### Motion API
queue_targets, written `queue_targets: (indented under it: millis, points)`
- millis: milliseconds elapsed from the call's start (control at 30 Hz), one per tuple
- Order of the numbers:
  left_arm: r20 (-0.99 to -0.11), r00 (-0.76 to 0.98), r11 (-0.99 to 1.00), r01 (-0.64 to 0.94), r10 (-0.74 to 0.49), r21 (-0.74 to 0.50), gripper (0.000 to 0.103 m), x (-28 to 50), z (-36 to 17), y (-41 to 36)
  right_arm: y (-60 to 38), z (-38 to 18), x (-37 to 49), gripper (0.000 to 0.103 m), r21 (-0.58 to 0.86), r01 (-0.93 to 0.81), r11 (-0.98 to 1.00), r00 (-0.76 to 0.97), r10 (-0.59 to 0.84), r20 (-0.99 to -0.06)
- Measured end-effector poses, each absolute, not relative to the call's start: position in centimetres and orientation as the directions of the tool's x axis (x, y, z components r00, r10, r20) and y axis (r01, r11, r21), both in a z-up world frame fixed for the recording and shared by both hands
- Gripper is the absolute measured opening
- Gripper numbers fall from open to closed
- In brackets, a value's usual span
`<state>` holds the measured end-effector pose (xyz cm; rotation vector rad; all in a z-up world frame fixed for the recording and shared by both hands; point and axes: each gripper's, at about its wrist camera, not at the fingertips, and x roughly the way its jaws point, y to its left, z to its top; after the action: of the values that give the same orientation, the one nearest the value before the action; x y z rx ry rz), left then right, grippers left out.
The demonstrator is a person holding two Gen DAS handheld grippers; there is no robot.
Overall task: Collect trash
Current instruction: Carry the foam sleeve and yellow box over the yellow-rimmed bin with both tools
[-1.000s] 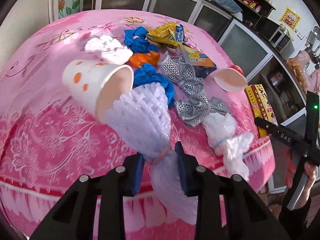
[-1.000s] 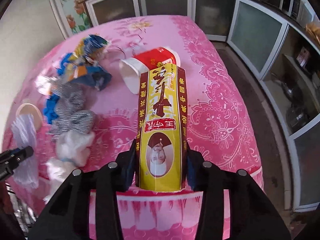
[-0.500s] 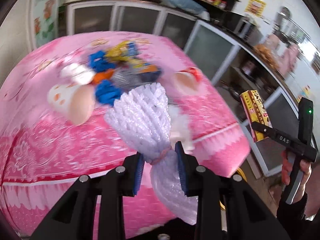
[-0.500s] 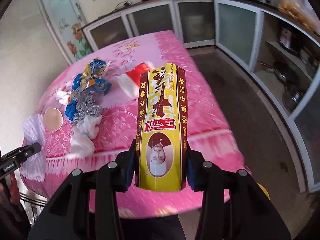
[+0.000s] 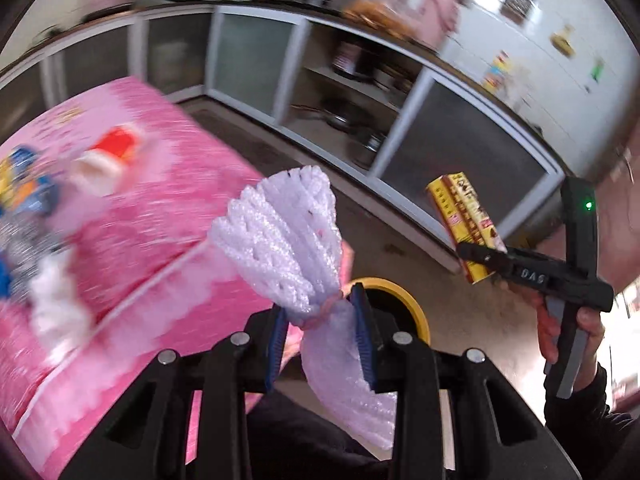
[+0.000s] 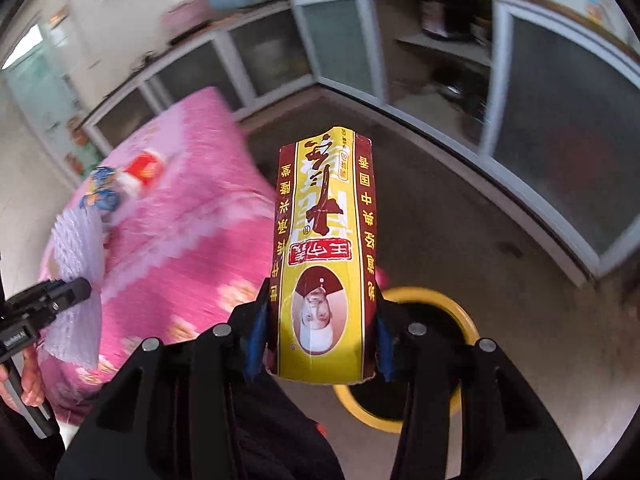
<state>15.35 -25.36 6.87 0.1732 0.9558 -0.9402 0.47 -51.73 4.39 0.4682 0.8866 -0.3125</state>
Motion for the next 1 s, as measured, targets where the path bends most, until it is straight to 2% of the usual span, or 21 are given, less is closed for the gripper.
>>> queue_targets:
  millis: [333, 633, 667, 800, 900, 1000]
  points:
    - [-0.817, 0.047, 0.456, 0.847, -0.574, -0.272, 0.030, 12.0, 0.3, -37.4, -55.3, -4.3, -5.0, 0.043, 0.275, 0.581, 0.766, 0.478, -0.047, -0.877]
    - [-0.846, -0.034, 0.425, 0.853, -0.533, -0.302, 0.034, 10.8, -3.8, -44.2, -56.8, -7.9, -5.4, 0.046, 0.232, 0.643, 0.730, 0.378, -0.039, -0.925]
    - [-0.845, -0.036, 0.420, 0.856, -0.533, -0.302, 0.036, 10.8, -4.0, -44.5, -56.9, -8.0, -5.5, 0.048, 0.223, 0.646, 0.730, 0.370, -0.044, -0.928]
    - [-0.842, -0.013, 0.445, 0.844, -0.540, -0.299, 0.064, 10.9, -4.1, -44.7, -57.4, -8.6, -5.7, 0.054, 0.179, 0.659, 0.730, 0.326, -0.064, -0.943]
    - [-0.837, -0.010, 0.476, 0.818, -0.548, -0.322, 0.077, 11.6, -4.2, -43.8, -57.7, -8.9, -5.8, 0.060, 0.152, 0.676, 0.721, 0.302, -0.083, -0.950]
    - [-0.824, -0.038, 0.468, 0.808, -0.565, -0.358, 0.079, 11.7, -4.0, -43.3, -58.3, -9.2, -6.6, 0.060, 0.145, 0.698, 0.701, 0.289, -0.091, -0.953]
